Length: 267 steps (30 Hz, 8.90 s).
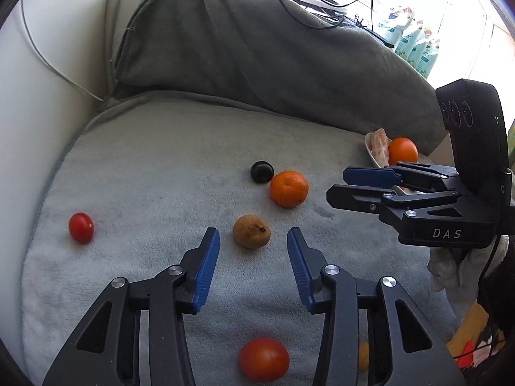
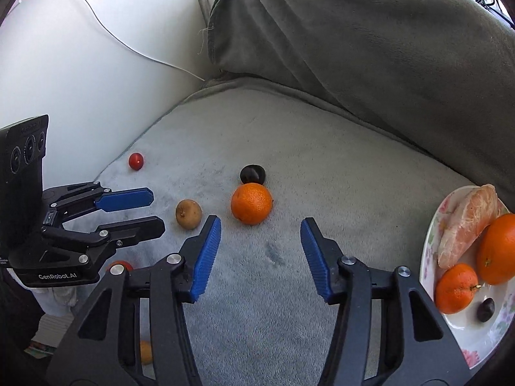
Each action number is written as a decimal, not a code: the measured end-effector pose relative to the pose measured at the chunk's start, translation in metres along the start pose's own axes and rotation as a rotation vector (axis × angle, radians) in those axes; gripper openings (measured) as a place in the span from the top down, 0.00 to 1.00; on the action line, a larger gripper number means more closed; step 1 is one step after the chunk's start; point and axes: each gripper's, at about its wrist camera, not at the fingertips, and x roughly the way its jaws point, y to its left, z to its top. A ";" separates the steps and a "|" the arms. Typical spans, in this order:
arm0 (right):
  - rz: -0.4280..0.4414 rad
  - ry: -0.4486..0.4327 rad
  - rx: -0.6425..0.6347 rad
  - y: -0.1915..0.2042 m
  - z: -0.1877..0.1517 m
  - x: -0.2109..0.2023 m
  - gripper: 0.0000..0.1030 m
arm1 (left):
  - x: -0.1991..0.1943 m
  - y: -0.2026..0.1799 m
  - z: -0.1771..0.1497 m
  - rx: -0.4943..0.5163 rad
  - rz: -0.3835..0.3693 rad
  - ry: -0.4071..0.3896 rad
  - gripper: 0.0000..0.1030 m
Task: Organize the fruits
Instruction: 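Grasp a mandarin with the right gripper while the left gripper grasps a brown kiwi, then carry the mandarin and the kiwi into the plate with both grippers, then open both grippers to release the mandarin and kiwi in the plate, then withdraw both grippers and move them toward the red tomato and kiwi, then close the left gripper on the red tomato while the right gripper grasps a kiwi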
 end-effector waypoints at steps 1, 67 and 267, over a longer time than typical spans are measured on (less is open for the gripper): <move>0.002 0.006 -0.003 0.000 0.001 0.003 0.50 | 0.003 0.000 0.000 0.004 0.001 0.006 0.59; -0.129 -0.186 0.166 -0.075 -0.069 -0.129 0.65 | 0.013 -0.097 0.029 0.092 -0.144 -0.039 0.72; 0.156 0.110 -0.183 0.087 -0.103 -0.029 0.71 | 0.008 0.121 -0.003 -0.262 0.244 -0.032 0.77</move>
